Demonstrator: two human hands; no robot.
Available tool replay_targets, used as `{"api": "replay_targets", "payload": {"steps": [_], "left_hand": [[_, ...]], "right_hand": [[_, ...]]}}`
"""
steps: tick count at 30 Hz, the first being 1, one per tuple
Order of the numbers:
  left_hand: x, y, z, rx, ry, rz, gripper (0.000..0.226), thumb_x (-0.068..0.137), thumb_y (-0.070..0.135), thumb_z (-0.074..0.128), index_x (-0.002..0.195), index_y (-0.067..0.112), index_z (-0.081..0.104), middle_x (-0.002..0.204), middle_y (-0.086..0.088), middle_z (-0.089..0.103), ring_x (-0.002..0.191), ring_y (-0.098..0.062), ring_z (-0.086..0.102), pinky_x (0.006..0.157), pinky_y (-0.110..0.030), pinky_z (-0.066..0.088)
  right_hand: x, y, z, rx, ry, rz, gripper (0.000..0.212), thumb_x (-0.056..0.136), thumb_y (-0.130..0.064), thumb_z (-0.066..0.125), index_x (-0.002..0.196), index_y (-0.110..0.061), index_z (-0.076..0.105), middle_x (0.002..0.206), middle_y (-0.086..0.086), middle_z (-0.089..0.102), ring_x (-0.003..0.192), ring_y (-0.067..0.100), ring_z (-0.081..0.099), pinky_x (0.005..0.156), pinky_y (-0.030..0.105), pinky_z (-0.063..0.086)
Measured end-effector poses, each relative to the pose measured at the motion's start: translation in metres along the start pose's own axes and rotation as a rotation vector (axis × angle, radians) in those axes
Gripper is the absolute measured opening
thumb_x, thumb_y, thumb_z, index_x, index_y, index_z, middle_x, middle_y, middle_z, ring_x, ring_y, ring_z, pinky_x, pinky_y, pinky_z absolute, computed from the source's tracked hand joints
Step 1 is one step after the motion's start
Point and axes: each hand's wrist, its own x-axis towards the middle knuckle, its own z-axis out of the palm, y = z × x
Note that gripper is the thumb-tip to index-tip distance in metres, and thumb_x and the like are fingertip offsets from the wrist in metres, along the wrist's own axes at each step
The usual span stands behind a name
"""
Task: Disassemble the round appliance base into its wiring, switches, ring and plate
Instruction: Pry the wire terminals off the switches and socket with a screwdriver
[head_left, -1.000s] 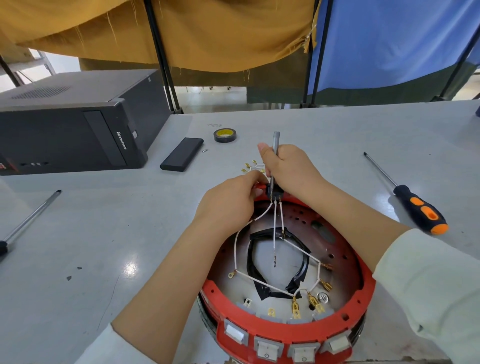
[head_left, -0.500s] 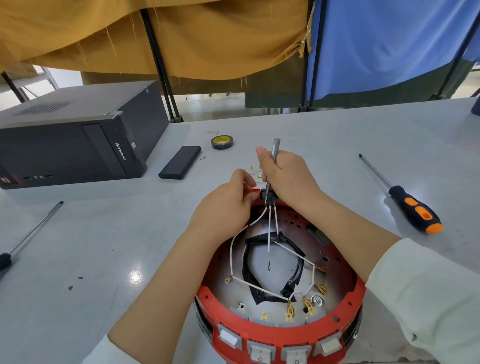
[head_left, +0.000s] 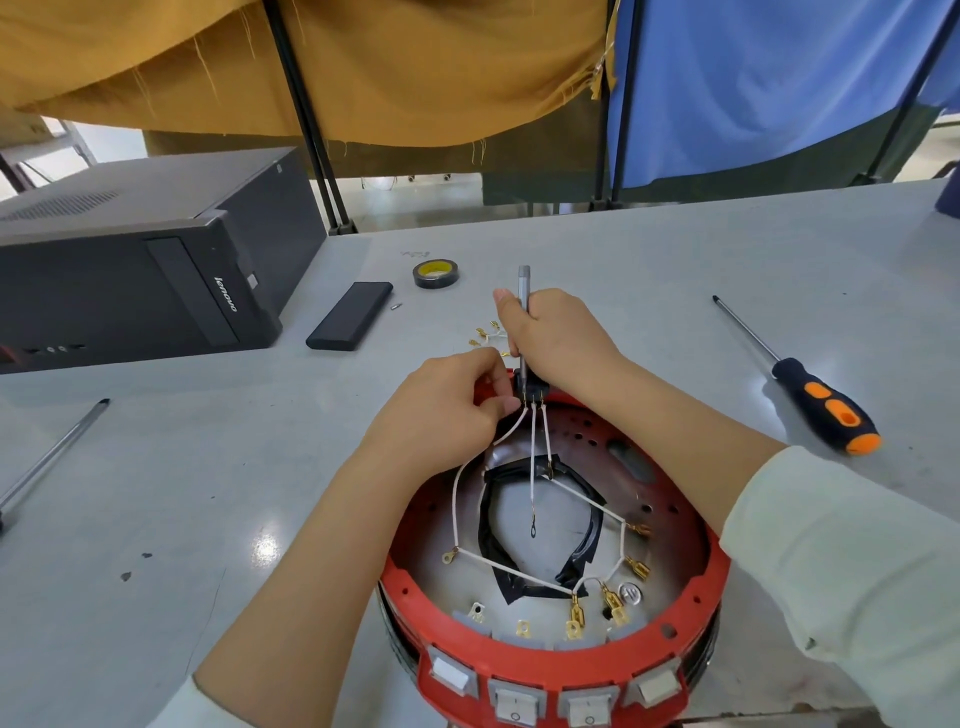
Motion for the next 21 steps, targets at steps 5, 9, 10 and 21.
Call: {"api": "replay_targets", "payload": {"steps": [5, 9, 10, 21], "left_hand": [[-0.001, 0.004, -0.002, -0.013, -0.028, 0.004, 0.023, 0.079, 0.040, 0.059, 0.064, 0.023, 0.057, 0.074, 0.009, 0.061, 0.073, -0.008, 0.056, 0.069, -0.030, 0.048], [-0.003, 0.003, -0.001, 0.095, -0.086, 0.020, 0.034, 0.075, 0.057, 0.064, 0.057, 0.028, 0.061, 0.097, 0.019, 0.057, 0.082, 0.002, 0.052, 0.072, -0.027, 0.042], [-0.003, 0.002, 0.000, 0.129, -0.091, 0.018, 0.034, 0.076, 0.057, 0.063, 0.058, 0.029, 0.060, 0.101, 0.021, 0.055, 0.083, 0.002, 0.051, 0.072, -0.027, 0.041], [0.001, 0.000, 0.000, 0.096, -0.095, 0.014, 0.041, 0.075, 0.061, 0.062, 0.052, 0.027, 0.057, 0.093, 0.019, 0.055, 0.079, 0.004, 0.053, 0.072, -0.028, 0.042]], "right_hand": [[-0.005, 0.002, 0.000, 0.035, 0.062, -0.022, 0.054, 0.100, -0.041, 0.035, 0.057, -0.013, 0.052, 0.049, -0.009, 0.048, 0.050, 0.009, 0.048, 0.052, 0.027, 0.037], [-0.011, 0.004, 0.000, 0.041, 0.128, -0.081, 0.053, 0.100, -0.043, 0.034, 0.055, -0.018, 0.050, 0.050, -0.010, 0.050, 0.050, 0.007, 0.049, 0.052, 0.025, 0.036], [-0.011, 0.004, 0.000, 0.045, 0.129, -0.085, 0.053, 0.100, -0.043, 0.034, 0.055, -0.020, 0.049, 0.052, -0.010, 0.051, 0.051, 0.007, 0.050, 0.053, 0.026, 0.036], [-0.011, 0.004, 0.001, 0.064, 0.153, -0.089, 0.054, 0.100, -0.042, 0.036, 0.054, -0.015, 0.049, 0.048, -0.009, 0.048, 0.049, 0.010, 0.048, 0.058, 0.034, 0.043]]}}
